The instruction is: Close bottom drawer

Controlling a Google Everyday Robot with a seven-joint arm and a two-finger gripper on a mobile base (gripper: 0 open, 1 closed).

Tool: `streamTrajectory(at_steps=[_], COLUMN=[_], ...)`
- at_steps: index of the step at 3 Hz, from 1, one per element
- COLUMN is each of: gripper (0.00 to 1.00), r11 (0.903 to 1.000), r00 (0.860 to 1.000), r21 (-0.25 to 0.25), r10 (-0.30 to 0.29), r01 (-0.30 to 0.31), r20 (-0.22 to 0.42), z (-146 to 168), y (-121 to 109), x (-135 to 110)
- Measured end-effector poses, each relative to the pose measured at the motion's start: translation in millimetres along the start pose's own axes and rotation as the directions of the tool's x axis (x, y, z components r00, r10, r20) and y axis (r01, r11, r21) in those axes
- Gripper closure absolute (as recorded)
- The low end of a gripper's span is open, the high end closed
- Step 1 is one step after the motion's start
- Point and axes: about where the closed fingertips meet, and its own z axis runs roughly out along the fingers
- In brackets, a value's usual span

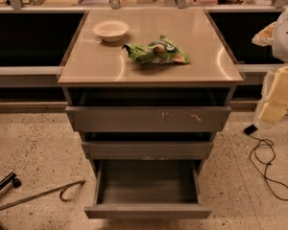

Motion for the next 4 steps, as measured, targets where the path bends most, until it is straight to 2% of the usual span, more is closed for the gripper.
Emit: streamTrajectory(at_steps=[1,2,3,4], gripper=[0.00,0.00,0.00,0.00], r11=[1.0000,1.0000,0.9995,0.9956], r00=[1.000,1.000,1.000,0.999], r21=[0.000,-0.002,-0.024,-0.085], r10=[0.000,0.007,0.022,0.042], r01=[0.000,-0.007,-0.021,-0.040], r20=[0.000,0.010,0.016,0.026], z=[0.0,18.9,72.5,120.6], y=[0.0,3.6,19.3,51.6], x=[0.0,8.0,32.7,45.4])
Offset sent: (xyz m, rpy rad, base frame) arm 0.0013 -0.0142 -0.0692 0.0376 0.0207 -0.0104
